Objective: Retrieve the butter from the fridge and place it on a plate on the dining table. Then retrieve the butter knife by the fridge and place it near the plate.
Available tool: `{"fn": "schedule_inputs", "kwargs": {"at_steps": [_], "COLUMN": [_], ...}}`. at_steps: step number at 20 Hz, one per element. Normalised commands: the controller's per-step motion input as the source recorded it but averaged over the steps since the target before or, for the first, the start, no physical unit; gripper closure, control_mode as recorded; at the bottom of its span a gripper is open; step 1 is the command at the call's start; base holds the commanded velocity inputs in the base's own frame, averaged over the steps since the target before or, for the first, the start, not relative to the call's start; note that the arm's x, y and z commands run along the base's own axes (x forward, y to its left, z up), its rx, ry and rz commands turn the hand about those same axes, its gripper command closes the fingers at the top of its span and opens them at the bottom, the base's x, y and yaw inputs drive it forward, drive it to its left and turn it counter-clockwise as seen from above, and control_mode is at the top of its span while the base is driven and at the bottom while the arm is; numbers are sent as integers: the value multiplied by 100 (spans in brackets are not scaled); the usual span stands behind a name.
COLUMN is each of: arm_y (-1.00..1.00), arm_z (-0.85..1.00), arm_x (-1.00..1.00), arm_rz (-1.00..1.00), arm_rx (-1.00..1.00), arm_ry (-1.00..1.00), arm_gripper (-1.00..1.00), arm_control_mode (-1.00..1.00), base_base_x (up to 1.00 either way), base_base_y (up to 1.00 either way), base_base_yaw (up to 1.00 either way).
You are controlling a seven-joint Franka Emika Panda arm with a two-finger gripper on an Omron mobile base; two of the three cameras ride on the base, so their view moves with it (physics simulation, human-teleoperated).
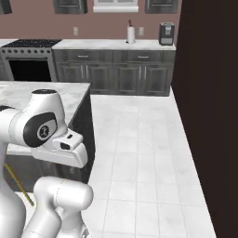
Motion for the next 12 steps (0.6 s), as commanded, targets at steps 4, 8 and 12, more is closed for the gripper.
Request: {"fn": "schedule_inputs", "kwargs": {"at_steps": [4,8,12], "arm_y": [0,0,0], "arm_z": [0,0,0], "arm_x": [0,0,0], "arm_rz": [0,0,0], "arm_rx": [0,0,0], "arm_ry": [0,0,0], "arm_gripper": [-100,-100,-100], "arm_control_mode": [100,100,100], "base_base_x": [0,15,74], "base_base_y": [-89,-76,-39], "base_base_yaw": [0,4,19]}}
